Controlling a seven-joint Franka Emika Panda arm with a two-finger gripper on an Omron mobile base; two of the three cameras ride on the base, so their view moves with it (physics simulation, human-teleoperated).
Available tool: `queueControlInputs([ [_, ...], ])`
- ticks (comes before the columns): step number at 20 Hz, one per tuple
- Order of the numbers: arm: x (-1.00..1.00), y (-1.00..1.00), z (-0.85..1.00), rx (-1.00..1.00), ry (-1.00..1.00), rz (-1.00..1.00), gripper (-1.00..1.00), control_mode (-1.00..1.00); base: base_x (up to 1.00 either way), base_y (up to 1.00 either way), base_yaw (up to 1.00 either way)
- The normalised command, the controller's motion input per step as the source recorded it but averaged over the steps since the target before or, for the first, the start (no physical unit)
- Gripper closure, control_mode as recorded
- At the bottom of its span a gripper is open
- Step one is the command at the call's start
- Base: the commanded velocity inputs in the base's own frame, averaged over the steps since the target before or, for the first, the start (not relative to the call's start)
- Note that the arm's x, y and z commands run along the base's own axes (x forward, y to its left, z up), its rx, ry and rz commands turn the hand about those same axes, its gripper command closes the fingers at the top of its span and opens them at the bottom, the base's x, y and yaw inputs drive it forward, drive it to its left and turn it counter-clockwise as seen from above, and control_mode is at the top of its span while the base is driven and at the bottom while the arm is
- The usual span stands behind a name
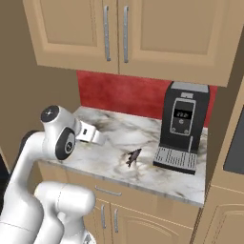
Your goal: Open the fridge, remove the pear, garlic, and fish, and place them on any counter.
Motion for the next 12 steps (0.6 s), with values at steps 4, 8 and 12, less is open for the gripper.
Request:
queueControlInputs([
  [4,0.97,-0.05,-0.40,0.03,0.03,0.06,1.00,-1.00,0.00,0.00,0.00],
  [8,1.00,-0.01,-0.86,-0.03,0.09,0.00,1.00,-1.00,0.00,0.00,0.00],
  [12,1.00,-0.15,-0.98,-0.04,0.25,-0.01,1.00,-1.00,0.00,0.00,0.00],
])
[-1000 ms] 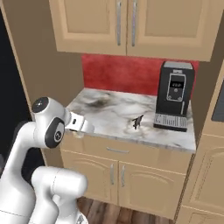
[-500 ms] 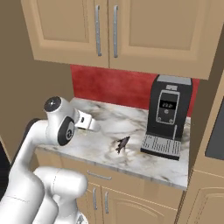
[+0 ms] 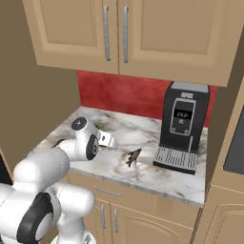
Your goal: Open the fridge, remove the pear, garlic, and fish, and place them on any counter.
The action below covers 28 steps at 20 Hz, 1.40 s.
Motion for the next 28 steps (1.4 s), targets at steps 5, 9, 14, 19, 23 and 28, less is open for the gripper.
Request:
queueControlInputs([
  [5,0.86,-0.30,-0.64,-0.02,0.22,-0.02,1.00,-1.00,0.00,0.00,0.00],
  [9,0.82,-0.17,-0.23,0.00,0.15,-0.04,1.00,-1.00,0.00,0.00,0.00],
  [14,0.97,0.00,-0.25,0.00,0.10,-0.05,-1.00,-1.00,0.00,0.00,0.00],
  [19,0.23,-0.18,-0.11,0.00,-0.02,-0.01,-1.00,-1.00,0.00,0.00,0.00],
  [23,-0.94,-0.13,0.46,0.06,-0.26,0.00,-1.00,-1.00,0.00,0.00,0.00],
  [28,-0.96,0.00,0.76,0.08,-0.35,0.00,-1.00,-1.00,0.00,0.00,0.00],
])
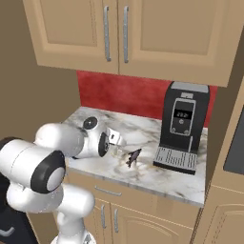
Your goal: Open the fridge, remove the pear, garlic, and fish, and place them on any counter.
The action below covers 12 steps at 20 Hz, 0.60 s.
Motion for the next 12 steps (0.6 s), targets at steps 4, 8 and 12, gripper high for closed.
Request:
queueControlInputs([
  [4,-1.00,0.01,0.98,0.10,-0.31,0.03,-1.00,-1.00,0.00,0.00,0.00],
  [8,-0.98,0.14,1.00,0.06,-0.11,0.06,-1.00,-1.00,0.00,0.00,0.00],
  [12,-0.91,0.15,1.00,0.03,0.00,0.07,-1.00,-1.00,0.00,0.00,0.00],
])
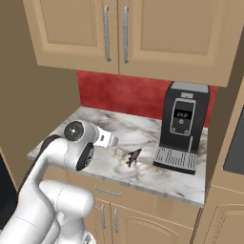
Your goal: Open the fridge, remove the pear, garlic, and fish, and place them on any counter.
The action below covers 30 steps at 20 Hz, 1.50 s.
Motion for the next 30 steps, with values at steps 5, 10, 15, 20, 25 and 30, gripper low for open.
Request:
queueControlInputs([
  [5,-0.94,0.33,0.35,-0.01,0.01,0.01,-1.00,-1.00,0.00,0.00,0.00],
  [10,-0.71,0.09,0.06,-0.02,0.05,0.00,-1.00,-1.00,0.00,0.00,0.00],
  [15,0.00,0.00,0.00,0.00,0.00,0.00,-1.00,1.00,-1.00,0.03,0.00],
  [20,0.00,0.00,0.00,0.00,0.00,0.00,-1.00,1.00,-1.00,0.55,0.00],
  [25,0.00,0.00,0.00,0.00,0.00,0.00,-1.00,1.00,-1.00,1.00,0.00],
  [30,0.00,0.00,0.00,0.00,0.00,0.00,-1.00,1.00,-0.96,1.00,0.00],
])
